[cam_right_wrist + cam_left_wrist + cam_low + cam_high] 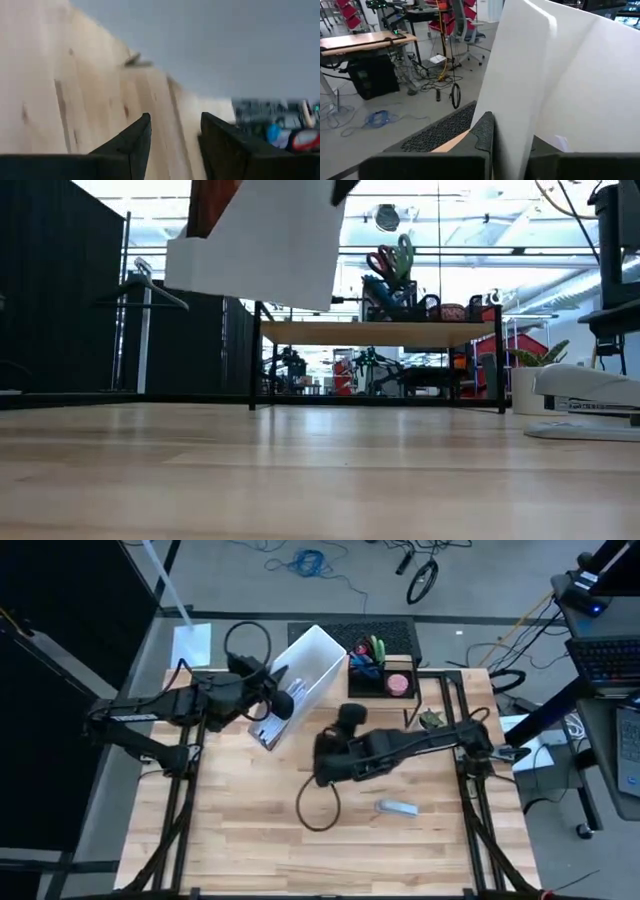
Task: Stock shelves
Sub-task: Put the white bookshelf on the shelf
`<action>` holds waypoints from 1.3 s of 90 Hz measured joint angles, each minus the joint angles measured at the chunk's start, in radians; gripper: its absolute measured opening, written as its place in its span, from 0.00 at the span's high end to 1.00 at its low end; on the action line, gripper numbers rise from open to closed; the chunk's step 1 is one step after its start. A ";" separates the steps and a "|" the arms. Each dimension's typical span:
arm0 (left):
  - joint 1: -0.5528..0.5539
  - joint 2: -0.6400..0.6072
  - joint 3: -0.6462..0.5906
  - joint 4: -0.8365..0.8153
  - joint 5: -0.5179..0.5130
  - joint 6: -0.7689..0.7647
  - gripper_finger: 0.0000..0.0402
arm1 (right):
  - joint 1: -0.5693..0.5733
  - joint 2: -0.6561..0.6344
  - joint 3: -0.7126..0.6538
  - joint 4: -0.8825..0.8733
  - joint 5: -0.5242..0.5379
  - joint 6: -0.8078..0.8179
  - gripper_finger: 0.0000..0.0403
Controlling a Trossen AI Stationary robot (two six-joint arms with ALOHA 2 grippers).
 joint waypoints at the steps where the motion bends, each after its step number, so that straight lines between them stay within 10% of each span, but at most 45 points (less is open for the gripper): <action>1: 0.000 0.000 0.000 0.000 0.000 0.000 1.00 | 0.004 -0.005 -0.001 -0.011 -0.001 0.011 0.62; 31: 0.001 0.013 -0.004 0.066 0.008 -0.029 1.00 | 0.159 -0.237 -0.086 -0.125 0.062 0.282 0.62; 74: 0.018 0.083 -0.004 0.127 -0.129 -0.079 1.00 | 0.396 -0.458 -0.660 -0.035 0.173 0.781 0.62; 117: 0.067 0.100 0.000 0.150 -0.255 -0.132 1.00 | 0.408 -0.462 -0.687 0.024 0.222 0.790 0.62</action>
